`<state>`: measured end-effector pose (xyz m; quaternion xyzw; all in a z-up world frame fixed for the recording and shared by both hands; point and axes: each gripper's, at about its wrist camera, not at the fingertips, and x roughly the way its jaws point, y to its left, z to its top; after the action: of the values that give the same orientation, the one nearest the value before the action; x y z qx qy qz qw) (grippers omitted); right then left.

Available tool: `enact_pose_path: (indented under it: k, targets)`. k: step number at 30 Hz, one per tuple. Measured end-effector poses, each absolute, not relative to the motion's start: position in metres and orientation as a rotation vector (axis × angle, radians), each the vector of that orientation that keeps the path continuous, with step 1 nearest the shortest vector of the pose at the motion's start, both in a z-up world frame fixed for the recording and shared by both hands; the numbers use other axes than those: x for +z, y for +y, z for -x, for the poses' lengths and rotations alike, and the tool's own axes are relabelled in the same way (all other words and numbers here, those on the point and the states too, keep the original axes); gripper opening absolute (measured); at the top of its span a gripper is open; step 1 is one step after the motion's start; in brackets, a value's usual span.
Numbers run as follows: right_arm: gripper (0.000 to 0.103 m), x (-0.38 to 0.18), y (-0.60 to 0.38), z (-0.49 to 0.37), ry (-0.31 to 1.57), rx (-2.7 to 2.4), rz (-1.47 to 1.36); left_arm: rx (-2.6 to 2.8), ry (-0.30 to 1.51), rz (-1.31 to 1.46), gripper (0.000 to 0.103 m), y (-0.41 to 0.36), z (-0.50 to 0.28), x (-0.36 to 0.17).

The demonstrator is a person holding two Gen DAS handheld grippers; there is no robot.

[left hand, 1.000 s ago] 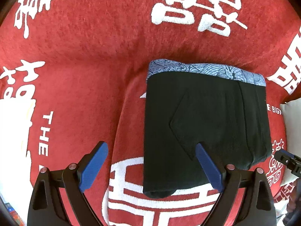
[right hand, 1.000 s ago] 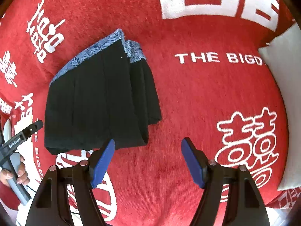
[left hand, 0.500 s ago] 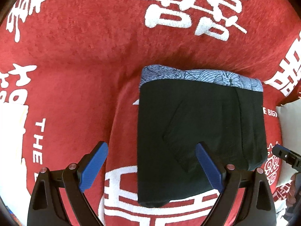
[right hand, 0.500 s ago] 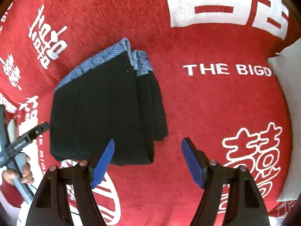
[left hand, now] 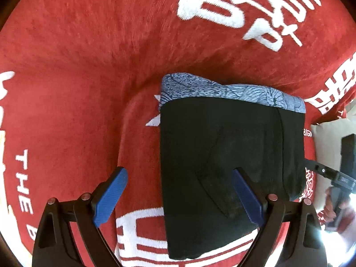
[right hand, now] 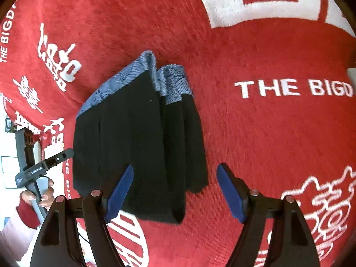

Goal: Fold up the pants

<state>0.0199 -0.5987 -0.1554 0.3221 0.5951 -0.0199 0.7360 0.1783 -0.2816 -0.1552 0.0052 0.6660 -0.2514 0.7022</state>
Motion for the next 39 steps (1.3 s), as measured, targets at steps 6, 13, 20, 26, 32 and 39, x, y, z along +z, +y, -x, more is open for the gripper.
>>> enact_pose_path:
  k: [6,13,20,26,32,39]
  targets:
    - [0.080,-0.183,-0.611,-0.031,1.303,0.065,-0.807,-0.678,1.545,0.045,0.095,-0.280,-0.195,-0.182]
    - [0.080,-0.198,-0.614,-0.036,1.282,0.165,-0.886,-0.755,1.583,0.138,0.097,-0.283,-0.211,-0.205]
    - [0.080,-0.204,-0.611,-0.044,1.283,0.181,-0.901,-0.770,1.582,0.131,0.102,-0.290,-0.212,-0.215]
    - [0.076,-0.207,-0.619,-0.048,1.318,0.136,-0.949,-0.782,1.525,0.114,0.085,-0.297,-0.189,-0.199]
    - [0.041,-0.185,-0.617,-0.045,1.282,0.128,-0.964,-0.762,1.453,0.098,0.059,-0.293,-0.177,-0.170]
    - [0.036,-0.159,-0.609,-0.028,1.269,0.175,-1.004,-0.758,1.464,0.095,0.055,-0.288,-0.162,-0.143]
